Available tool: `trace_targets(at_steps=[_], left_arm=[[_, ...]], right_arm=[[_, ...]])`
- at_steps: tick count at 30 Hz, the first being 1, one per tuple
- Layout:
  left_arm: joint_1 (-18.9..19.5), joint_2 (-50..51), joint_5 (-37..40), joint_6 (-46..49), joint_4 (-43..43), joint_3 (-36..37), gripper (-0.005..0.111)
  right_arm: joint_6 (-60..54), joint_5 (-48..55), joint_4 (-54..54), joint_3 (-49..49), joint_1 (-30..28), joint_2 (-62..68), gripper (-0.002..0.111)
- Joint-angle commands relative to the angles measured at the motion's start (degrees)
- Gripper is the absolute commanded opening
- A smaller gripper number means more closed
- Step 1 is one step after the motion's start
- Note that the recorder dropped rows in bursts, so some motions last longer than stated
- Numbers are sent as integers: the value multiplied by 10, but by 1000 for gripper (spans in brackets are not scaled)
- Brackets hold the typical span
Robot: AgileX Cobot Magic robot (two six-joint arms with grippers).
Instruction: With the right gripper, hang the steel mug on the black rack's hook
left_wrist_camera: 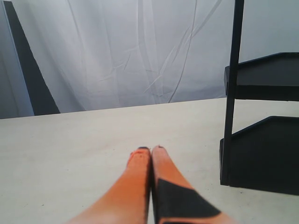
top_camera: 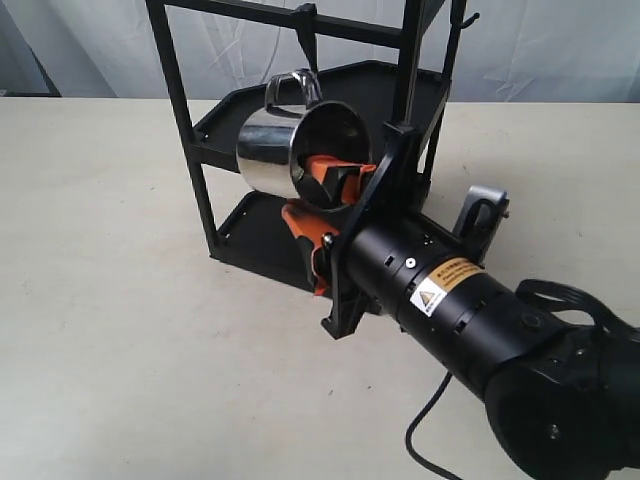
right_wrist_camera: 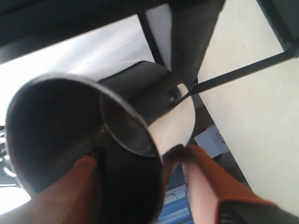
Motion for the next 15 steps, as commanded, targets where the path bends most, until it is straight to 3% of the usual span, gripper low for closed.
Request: trace_targets(at_steps=[1, 15], left_arm=[[-3, -3, -3, -1, -1, 0, 2], [-3, -3, -3, -1, -1, 0, 2]], right_arm=[[-6, -1, -26, 3, -2, -15, 50], [-6, -4, -78, 55, -2, -54, 50]])
